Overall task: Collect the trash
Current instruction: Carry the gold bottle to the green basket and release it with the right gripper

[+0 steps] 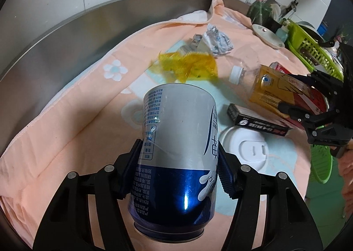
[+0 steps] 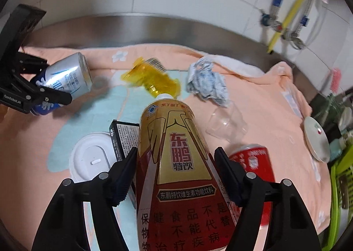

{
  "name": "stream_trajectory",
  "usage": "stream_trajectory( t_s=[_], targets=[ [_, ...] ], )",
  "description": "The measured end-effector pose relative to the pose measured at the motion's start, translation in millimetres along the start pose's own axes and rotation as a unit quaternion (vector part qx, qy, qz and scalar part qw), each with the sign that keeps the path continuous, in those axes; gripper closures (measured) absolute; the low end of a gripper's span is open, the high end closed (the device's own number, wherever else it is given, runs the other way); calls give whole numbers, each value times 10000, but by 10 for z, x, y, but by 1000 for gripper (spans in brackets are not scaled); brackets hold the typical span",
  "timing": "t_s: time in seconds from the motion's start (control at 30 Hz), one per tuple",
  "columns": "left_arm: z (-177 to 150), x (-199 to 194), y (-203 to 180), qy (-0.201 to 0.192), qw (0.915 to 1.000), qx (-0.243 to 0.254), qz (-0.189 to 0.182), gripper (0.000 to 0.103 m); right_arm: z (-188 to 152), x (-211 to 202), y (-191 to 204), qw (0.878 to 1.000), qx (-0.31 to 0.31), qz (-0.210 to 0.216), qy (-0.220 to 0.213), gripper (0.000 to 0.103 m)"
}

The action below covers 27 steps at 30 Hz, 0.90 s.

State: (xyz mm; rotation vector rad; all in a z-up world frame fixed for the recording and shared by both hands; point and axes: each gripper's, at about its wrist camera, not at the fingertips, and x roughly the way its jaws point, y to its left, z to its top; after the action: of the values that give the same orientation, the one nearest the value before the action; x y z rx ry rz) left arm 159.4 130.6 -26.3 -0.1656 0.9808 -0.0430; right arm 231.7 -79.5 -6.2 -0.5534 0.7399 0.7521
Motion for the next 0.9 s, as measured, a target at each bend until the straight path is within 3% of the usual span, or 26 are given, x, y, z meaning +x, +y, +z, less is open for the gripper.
stream_trajectory(
  t_s=[0.2,0.43,0.67,0.8,0.9],
  targets=[
    [-32,-172,-187,-164,9996,136,-184,41,-264,-502,-151,9979,499,-133,-389,36],
    [-64,-292,-647,-275,9970,459,-558,41,-956,-1200,-462,9868,1279,-767,-626,36],
    [-112,-322,-1251,-304,9912,869,-956,41,-1965,-1707,-904,9615,2235,-1578,-274,36],
    [-145,-295,-1657,-256,9860,1126,-1201,41,-2455,-1725,-1095,9454,2592,-1974,63,36],
    [-169,-256,-1966,-184,9813,1336,-1373,41,-2783,-1683,-1237,9322,3026,-1977,177,36]
  ],
)
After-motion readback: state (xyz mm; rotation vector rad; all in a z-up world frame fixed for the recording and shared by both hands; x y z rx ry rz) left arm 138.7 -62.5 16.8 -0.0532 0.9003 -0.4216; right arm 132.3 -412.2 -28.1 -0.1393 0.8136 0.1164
